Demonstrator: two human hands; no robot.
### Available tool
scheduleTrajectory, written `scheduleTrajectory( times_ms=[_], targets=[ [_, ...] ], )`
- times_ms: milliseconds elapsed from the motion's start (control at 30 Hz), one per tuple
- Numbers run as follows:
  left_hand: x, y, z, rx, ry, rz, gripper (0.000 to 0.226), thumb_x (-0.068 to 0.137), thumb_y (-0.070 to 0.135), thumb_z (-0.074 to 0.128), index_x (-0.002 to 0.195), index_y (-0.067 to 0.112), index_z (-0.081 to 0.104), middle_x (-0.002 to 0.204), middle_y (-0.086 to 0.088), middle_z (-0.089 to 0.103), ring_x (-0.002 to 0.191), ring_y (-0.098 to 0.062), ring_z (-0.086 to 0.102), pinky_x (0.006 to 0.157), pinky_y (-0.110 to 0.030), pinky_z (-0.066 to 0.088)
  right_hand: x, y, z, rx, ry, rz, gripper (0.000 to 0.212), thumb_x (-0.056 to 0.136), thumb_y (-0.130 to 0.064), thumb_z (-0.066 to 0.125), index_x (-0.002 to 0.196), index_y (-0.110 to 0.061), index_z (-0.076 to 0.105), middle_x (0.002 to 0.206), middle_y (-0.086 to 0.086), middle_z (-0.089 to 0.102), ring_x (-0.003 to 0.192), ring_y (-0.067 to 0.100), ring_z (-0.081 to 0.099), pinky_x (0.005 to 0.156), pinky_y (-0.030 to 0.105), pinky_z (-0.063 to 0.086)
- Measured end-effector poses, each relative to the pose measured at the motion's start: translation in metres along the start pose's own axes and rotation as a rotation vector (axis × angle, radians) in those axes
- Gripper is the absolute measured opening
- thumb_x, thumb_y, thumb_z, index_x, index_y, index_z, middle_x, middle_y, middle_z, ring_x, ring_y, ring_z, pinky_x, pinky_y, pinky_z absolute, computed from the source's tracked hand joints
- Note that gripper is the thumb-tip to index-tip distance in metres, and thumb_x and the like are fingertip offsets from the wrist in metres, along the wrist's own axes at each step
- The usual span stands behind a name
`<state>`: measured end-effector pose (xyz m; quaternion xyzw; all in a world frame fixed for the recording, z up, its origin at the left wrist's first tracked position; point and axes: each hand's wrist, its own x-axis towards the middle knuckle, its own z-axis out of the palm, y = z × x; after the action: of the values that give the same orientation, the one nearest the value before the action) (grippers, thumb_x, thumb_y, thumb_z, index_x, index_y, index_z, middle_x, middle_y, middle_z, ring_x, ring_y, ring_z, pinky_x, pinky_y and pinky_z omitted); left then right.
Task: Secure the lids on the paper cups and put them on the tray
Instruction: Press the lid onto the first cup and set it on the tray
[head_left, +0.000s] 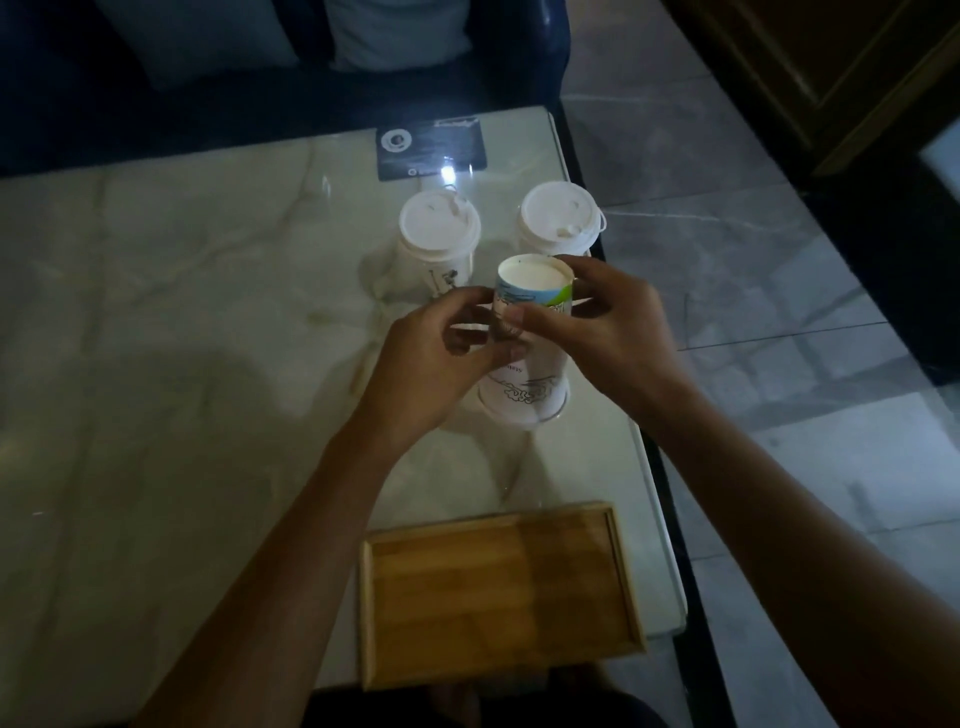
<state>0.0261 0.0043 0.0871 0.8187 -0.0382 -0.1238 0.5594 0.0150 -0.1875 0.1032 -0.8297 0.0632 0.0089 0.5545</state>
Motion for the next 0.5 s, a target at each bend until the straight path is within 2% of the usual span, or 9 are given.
scheduleTrajectory(
  times_ms=[100, 200, 267, 333, 400, 467, 500],
  targets=[
    [-0.007, 0.000, -0.002, 0.033, 0.020, 0.024, 0.050, 0.074, 0.033, 0.089, 0.120, 0.034, 0.069, 0.112, 0.009, 0.078, 0.103, -0.009, 0.075, 0.095, -0.042, 0.061, -0.004, -0.001, 0.002, -0.024, -0.009, -0.035, 0.054, 0.080, -0.049, 0.087, 0.127, -0.027, 0.074, 0.111, -0.010, 0.079, 0.101, 0.002, 0.073, 0.084, 0.025, 0.063],
    [-0.018, 0.002, -0.002, 0.087, 0.077, 0.100, 0.051, 0.078, 0.030, 0.087, 0.123, 0.035, 0.066, 0.114, 0.019, 0.074, 0.109, -0.001, 0.071, 0.097, -0.031, 0.058, -0.014, -0.001, 0.005, -0.098, 0.009, -0.191, 0.057, 0.080, -0.051, 0.084, 0.129, -0.026, 0.070, 0.117, -0.014, 0.076, 0.106, 0.003, 0.070, 0.087, 0.018, 0.057],
    [-0.024, 0.002, -0.001, 0.100, 0.112, 0.114, 0.050, 0.079, 0.029, 0.087, 0.124, 0.034, 0.064, 0.116, 0.018, 0.073, 0.111, 0.000, 0.069, 0.097, -0.028, 0.058, -0.020, -0.001, 0.008, -0.163, 0.022, -0.274, 0.062, 0.080, -0.055, 0.079, 0.133, -0.024, 0.067, 0.122, -0.010, 0.073, 0.109, 0.006, 0.067, 0.089, 0.016, 0.053],
    [-0.029, -0.001, -0.001, 0.048, 0.082, 0.054, 0.048, 0.078, 0.024, 0.089, 0.119, 0.032, 0.067, 0.115, 0.012, 0.076, 0.108, -0.001, 0.072, 0.097, -0.031, 0.059, -0.023, -0.002, 0.010, -0.215, 0.004, -0.260, 0.063, 0.081, -0.060, 0.077, 0.131, -0.023, 0.068, 0.118, -0.010, 0.073, 0.104, 0.004, 0.067, 0.085, 0.015, 0.053],
    [-0.032, -0.004, -0.002, -0.014, 0.021, -0.022, 0.042, 0.074, 0.024, 0.090, 0.111, 0.032, 0.070, 0.109, 0.006, 0.080, 0.102, -0.007, 0.075, 0.095, -0.041, 0.061, -0.023, -0.001, 0.010, -0.264, -0.025, -0.194, 0.056, 0.082, -0.060, 0.078, 0.124, -0.025, 0.072, 0.103, -0.019, 0.070, 0.091, -0.005, 0.066, 0.075, 0.009, 0.052],
    [-0.034, -0.006, -0.002, -0.015, -0.024, -0.069, 0.044, 0.067, 0.039, 0.089, 0.107, 0.030, 0.072, 0.102, 0.003, 0.081, 0.096, -0.012, 0.078, 0.093, -0.047, 0.061, -0.023, 0.001, 0.010, -0.312, -0.050, -0.140, 0.050, 0.084, -0.059, 0.080, 0.119, -0.025, 0.074, 0.094, -0.020, 0.068, 0.084, -0.007, 0.066, 0.069, 0.008, 0.050],
    [-0.035, -0.007, -0.003, 0.001, -0.040, -0.087, 0.051, 0.062, 0.049, 0.086, 0.107, 0.029, 0.073, 0.098, 0.003, 0.082, 0.094, -0.012, 0.078, 0.092, -0.047, 0.061, -0.024, 0.002, 0.010, -0.319, -0.060, -0.121, 0.049, 0.084, -0.060, 0.079, 0.118, -0.024, 0.074, 0.094, -0.018, 0.070, 0.084, -0.004, 0.067, 0.070, 0.012, 0.052]
  ],
)
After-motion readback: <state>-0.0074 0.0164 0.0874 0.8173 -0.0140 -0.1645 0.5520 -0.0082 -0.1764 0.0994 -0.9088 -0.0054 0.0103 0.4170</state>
